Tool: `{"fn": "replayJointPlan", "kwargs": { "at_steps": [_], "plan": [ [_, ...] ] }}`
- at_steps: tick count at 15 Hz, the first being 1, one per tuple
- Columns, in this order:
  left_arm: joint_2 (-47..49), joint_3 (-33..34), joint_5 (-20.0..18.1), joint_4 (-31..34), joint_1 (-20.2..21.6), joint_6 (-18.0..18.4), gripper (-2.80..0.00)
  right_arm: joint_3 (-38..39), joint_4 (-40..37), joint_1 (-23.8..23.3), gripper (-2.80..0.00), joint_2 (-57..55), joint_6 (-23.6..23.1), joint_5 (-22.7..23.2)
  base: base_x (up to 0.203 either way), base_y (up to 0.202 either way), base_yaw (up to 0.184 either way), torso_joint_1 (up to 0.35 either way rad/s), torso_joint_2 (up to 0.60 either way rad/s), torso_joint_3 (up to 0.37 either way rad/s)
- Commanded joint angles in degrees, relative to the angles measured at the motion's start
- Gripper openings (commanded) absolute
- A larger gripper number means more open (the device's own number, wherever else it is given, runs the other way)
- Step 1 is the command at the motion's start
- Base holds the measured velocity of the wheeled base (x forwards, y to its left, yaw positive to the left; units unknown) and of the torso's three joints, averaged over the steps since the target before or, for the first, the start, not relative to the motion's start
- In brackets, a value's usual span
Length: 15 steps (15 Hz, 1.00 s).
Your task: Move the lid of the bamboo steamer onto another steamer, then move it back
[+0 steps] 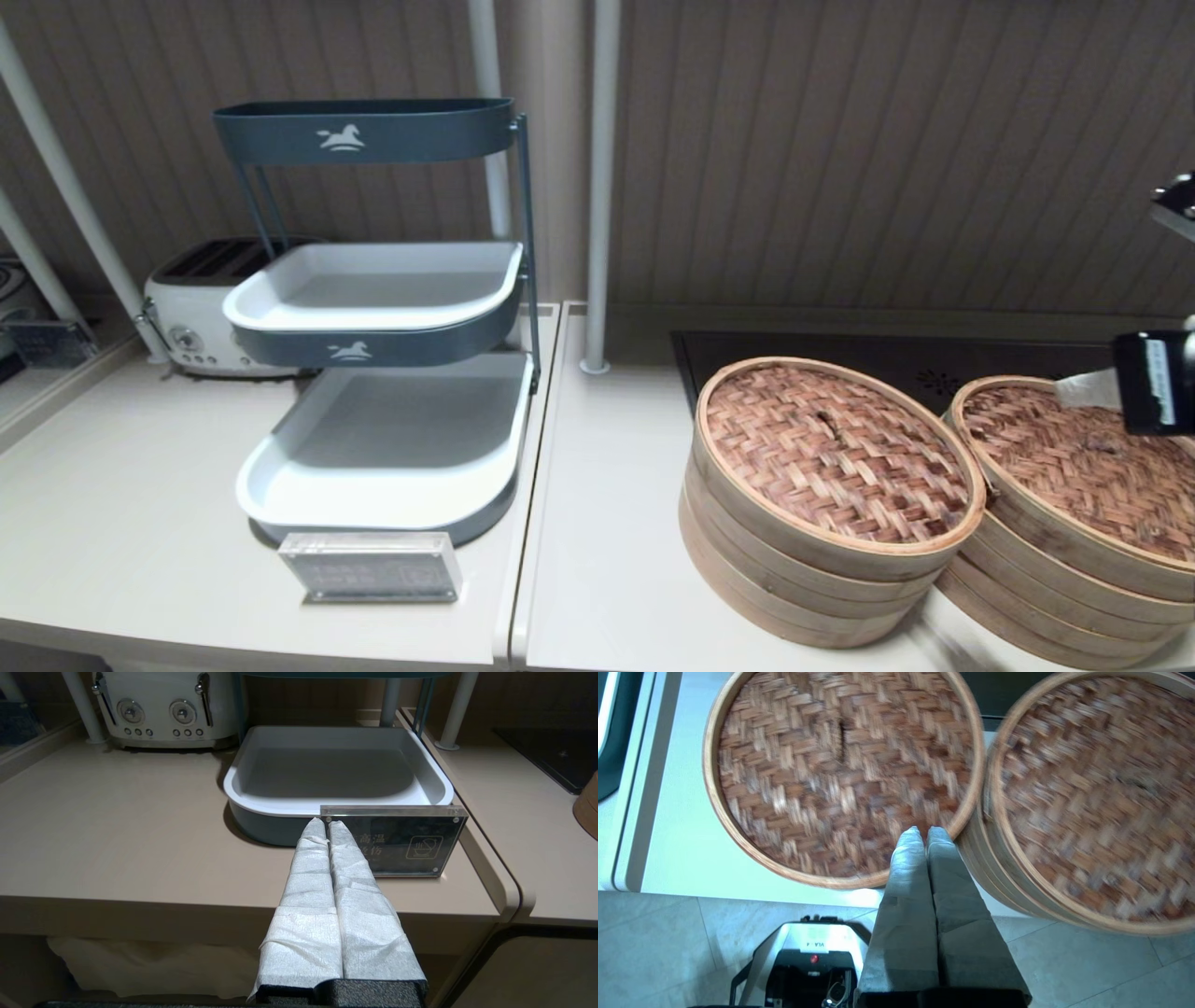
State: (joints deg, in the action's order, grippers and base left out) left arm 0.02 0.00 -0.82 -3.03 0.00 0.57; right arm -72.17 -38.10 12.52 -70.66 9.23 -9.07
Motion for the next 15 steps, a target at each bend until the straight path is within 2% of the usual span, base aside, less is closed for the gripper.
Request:
{"fn": "replayJointPlan", "kwargs": {
  "at_steps": [1, 6, 11, 15],
  "plan": [
    [-0.11, 1.58, 0.03, -0.05, 0.0, -0.05, -2.8, 3.6, -0.88, -1.47, -2.8, 8.8, 0.12, -0.35, 0.0, 0.0, 0.0, 0.0, 0.0, 0.0],
    [-0.13, 1.58, 0.01, -0.06, 0.0, -0.04, -2.8, 14.61, -4.69, -5.06, -2.8, 23.22, 1.73, -1.83, 0.0, 0.0, 0.0, 0.0, 0.0, 0.0],
    [-0.2, 1.58, 0.02, -0.05, 0.0, 0.04, -2.8, 29.97, -4.6, -7.74, -2.8, 37.32, 1.64, -2.02, 0.0, 0.0, 0.0, 0.0, 0.0, 0.0],
    [-0.2, 1.58, 0.01, -0.05, 0.0, -0.03, -2.8, 38.86, -4.29, -9.59, -2.8, 44.76, 1.28, -2.19, 0.0, 0.0, 0.0, 0.0, 0.0, 0.0]
  ]
}}
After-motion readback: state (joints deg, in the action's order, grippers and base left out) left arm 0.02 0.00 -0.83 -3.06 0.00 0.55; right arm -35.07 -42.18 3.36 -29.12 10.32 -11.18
